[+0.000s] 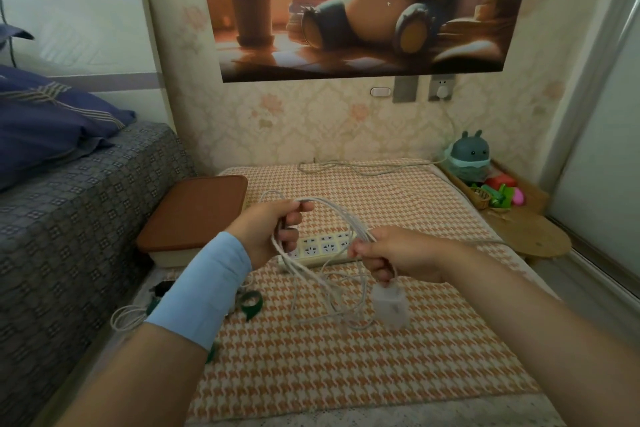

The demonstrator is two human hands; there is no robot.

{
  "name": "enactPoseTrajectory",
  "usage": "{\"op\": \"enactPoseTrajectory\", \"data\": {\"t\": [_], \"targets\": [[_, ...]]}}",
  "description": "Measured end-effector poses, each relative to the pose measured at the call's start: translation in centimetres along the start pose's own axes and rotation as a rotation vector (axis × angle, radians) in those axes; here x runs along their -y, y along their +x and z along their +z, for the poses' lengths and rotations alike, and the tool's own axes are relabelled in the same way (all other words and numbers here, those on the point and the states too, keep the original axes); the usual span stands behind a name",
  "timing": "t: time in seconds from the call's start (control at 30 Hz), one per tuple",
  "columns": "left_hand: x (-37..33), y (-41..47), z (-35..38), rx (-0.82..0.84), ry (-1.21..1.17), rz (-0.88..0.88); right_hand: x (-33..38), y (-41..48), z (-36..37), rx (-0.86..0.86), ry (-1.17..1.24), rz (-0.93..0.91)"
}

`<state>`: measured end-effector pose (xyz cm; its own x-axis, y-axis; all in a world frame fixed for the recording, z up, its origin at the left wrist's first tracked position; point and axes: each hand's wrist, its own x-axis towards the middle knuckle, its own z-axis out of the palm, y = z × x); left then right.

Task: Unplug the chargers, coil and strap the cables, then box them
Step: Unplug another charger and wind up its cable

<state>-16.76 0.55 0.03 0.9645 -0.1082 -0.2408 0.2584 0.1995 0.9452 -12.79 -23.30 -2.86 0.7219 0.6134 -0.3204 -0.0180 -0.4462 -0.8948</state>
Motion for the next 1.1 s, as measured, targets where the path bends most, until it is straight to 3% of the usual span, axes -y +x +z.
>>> {"op": "enactPoseTrajectory", "data": {"t": [0.1,0.17,0.3,0.43,0.6,0.7,0.8,1.1], "targets": [[-0.3,-0.5,1.5,-0.087,-0.174,0.027,1.1,0.0,1.2,0.021,0.153,0.032],[-0.3,-0.9,2.4,-0.205,-0.163,0.125,2.1,-0.1,1.8,0.015,0.189,-0.006],[-0.1,-1.7,2.7,-0.389,-0.113,0.283,3.3,0.1,3.6,0.054,-0.08,-0.08],[0.3,-2.1,2.2,-0.502,-0.081,0.347,3.6,0.3,5.3,0.155,-0.138,-0.091],[0.9,-2.1,1.1,-0.441,-0.191,0.309,4.2,1.3,8.6,0.116,-0.426,-0.027],[0.7,-2.2,-0.8,-0.352,-0.106,0.211,3.8,2.6,9.5,0.069,-0.521,-0.015],[0.4,-2.5,-2.4,-0.35,0.021,0.169,3.4,3.2,9.7,0.116,-0.505,-0.009],[1.4,-3.6,-7.6,-0.535,0.316,0.118,3.1,4.3,10.9,0.479,-0.209,-0.027]]}}
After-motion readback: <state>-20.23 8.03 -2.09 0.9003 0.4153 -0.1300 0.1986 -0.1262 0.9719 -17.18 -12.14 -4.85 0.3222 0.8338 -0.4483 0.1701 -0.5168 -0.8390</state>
